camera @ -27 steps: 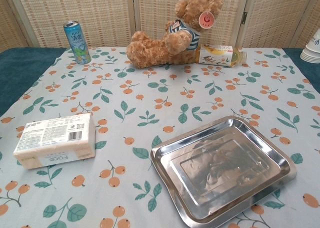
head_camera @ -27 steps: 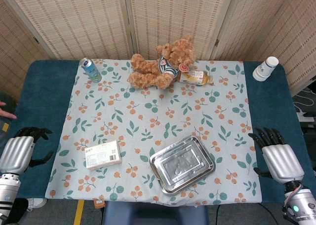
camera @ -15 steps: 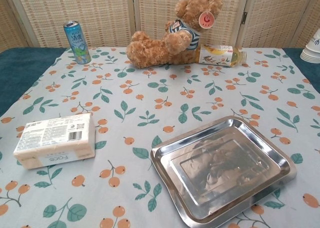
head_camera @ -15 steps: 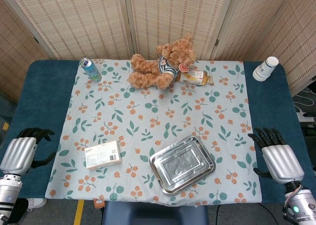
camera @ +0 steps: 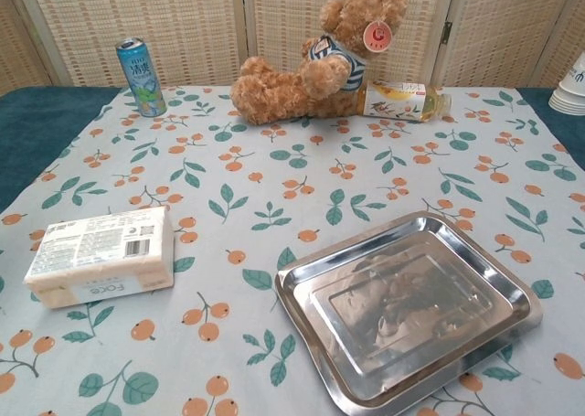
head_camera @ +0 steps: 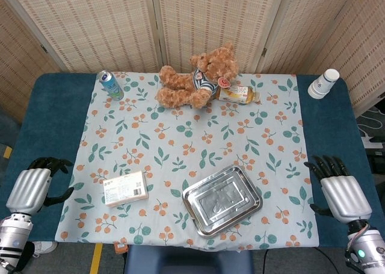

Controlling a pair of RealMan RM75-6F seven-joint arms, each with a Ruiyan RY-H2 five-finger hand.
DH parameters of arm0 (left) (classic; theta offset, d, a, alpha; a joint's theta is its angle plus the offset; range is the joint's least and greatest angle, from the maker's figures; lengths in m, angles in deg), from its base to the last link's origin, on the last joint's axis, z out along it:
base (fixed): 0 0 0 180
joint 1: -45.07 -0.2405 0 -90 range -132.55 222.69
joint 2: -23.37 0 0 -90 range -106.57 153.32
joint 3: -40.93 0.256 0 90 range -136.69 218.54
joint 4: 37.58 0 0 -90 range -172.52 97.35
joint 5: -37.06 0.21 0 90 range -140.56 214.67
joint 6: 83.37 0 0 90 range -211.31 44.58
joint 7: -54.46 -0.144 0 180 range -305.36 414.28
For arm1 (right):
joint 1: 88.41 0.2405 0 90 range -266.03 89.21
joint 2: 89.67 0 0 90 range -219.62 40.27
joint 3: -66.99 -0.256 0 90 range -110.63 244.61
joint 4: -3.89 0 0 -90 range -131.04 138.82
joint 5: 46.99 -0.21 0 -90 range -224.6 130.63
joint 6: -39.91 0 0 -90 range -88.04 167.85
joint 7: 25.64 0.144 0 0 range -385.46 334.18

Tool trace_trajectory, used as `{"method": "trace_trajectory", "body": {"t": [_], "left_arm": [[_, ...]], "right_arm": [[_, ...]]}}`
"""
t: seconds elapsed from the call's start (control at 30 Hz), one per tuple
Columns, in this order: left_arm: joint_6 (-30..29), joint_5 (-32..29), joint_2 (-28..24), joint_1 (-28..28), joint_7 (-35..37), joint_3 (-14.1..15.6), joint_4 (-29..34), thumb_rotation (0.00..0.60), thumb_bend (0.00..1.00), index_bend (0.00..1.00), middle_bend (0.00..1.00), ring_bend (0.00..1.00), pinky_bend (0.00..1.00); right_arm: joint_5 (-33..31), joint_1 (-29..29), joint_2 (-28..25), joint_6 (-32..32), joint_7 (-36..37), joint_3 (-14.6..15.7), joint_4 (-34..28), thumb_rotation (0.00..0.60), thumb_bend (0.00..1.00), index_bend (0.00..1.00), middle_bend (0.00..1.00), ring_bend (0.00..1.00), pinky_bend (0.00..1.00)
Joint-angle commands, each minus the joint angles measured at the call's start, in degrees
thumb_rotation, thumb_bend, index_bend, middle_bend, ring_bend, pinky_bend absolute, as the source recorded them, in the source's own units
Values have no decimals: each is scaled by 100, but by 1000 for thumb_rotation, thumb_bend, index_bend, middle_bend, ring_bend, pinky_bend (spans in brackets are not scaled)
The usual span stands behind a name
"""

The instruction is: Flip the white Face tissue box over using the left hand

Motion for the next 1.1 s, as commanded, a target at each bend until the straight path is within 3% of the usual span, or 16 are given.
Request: {"method": "trace_trajectory", "body": {"t": [0.03, 0.1, 0.3, 0.5, 0.63, 0.83, 1.1], "left_arm": [[191, -360, 148, 189, -463, 11, 449, 600, 257, 332, 402, 208, 185], [339, -649, 252, 372, -855, 21, 746, 600, 254, 312, 393, 207, 185], [474, -1290, 1096, 936, -1734, -57, 753, 600, 249, 223, 346, 169, 181], [-457, -2930, 2378, 1643, -3483, -270, 753, 600, 196, 63, 218, 31, 117], [-1275, -3852, 3198, 2114, -4171, -639, 753, 600, 169, 0, 140, 0, 90], [-2026, -4664, 4122, 2534, -4525, -1026, 237, 600, 153, 0, 70, 0, 71], [-2210, -5267, 4675, 2866, -4617, -1401, -311, 600, 151, 0, 55, 0, 62]], "right_arm": [[24, -10, -32, -12, 34, -1, -13, 600, 119, 150, 45, 0, 0], [35, -16, -53, -14, 59, 0, -25, 600, 118, 150, 45, 0, 0], [78, -18, -81, 42, 77, 33, -53, 600, 118, 149, 45, 0, 0], [157, -44, -126, 4, 134, 35, -93, 600, 118, 149, 45, 0, 0], [154, -43, -143, 28, 172, 36, -87, 600, 119, 149, 45, 0, 0], [159, -39, -148, 49, 215, 29, -64, 600, 119, 149, 45, 0, 0], [52, -4, -140, 103, 242, -3, -20, 600, 118, 149, 45, 0, 0]]}}
